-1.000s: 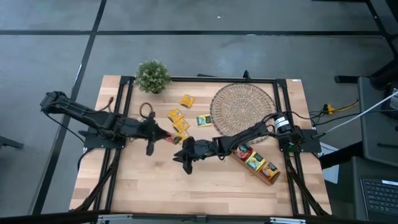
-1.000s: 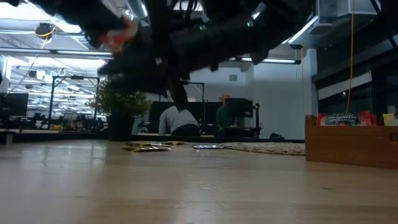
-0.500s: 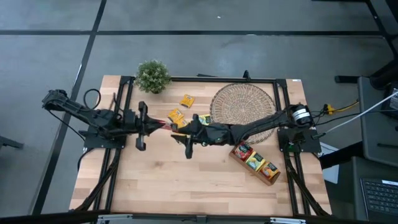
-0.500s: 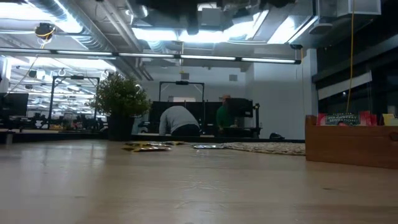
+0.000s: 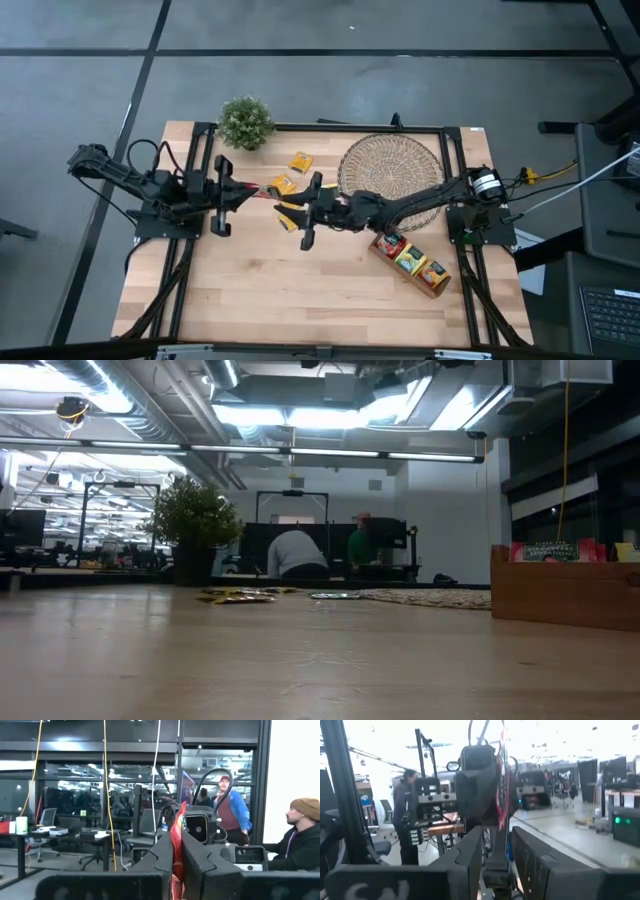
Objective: Pick & Place Tea
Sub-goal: Put the red tea bag into the left slot of the wooden organizer
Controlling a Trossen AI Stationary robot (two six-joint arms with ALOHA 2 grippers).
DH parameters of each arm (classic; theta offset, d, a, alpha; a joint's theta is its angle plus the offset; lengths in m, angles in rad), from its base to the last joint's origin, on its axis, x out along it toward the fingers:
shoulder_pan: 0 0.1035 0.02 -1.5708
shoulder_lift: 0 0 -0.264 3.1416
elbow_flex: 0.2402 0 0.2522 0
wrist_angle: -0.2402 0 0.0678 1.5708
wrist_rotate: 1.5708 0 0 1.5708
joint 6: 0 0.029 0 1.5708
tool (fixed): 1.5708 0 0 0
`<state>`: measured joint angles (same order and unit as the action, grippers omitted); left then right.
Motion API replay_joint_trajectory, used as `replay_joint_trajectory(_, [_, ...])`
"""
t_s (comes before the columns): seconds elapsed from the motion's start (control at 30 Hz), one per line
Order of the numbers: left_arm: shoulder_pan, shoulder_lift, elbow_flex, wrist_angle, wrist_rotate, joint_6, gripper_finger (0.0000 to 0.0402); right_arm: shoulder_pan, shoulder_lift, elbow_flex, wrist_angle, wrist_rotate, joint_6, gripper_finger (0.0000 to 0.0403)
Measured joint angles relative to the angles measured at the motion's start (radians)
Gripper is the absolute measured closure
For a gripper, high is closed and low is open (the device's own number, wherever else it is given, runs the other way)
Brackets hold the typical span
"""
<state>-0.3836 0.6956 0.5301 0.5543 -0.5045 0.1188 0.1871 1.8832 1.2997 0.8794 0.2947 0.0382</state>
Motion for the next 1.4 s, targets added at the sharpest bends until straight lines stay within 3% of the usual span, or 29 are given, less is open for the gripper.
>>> replay_joint_trajectory(0.43, [0.0, 0.001, 0.0, 0.003, 0.008, 0.0, 0.0388, 0.0, 0.0, 0.0, 0.061, 0.0, -0.026, 0.0297])
replay_joint_trajectory(0.57, [0.0, 0.008, 0.0, 0.003, 0.008, 0.0, 0.0388, 0.0, 0.0, 0.0, 0.076, 0.0, -0.051, 0.0327])
replay_joint_trajectory(0.73, [0.0, 0.025, 0.0, 0.004, 0.008, 0.0, 0.0388, 0.0, 0.0, 0.0, 0.071, 0.0, -0.049, 0.0392])
replay_joint_trajectory(0.97, [0.0, 0.029, 0.0, 0.004, 0.007, -0.001, 0.0381, 0.0, 0.0, -0.001, 0.059, 0.0, -0.042, 0.0397])
replay_joint_trajectory(1.4, [-0.001, 0.027, 0.0, -0.107, 0.032, -0.048, 0.0319, 0.01, -0.017, -0.001, -0.206, 0.0, 0.128, 0.0399])
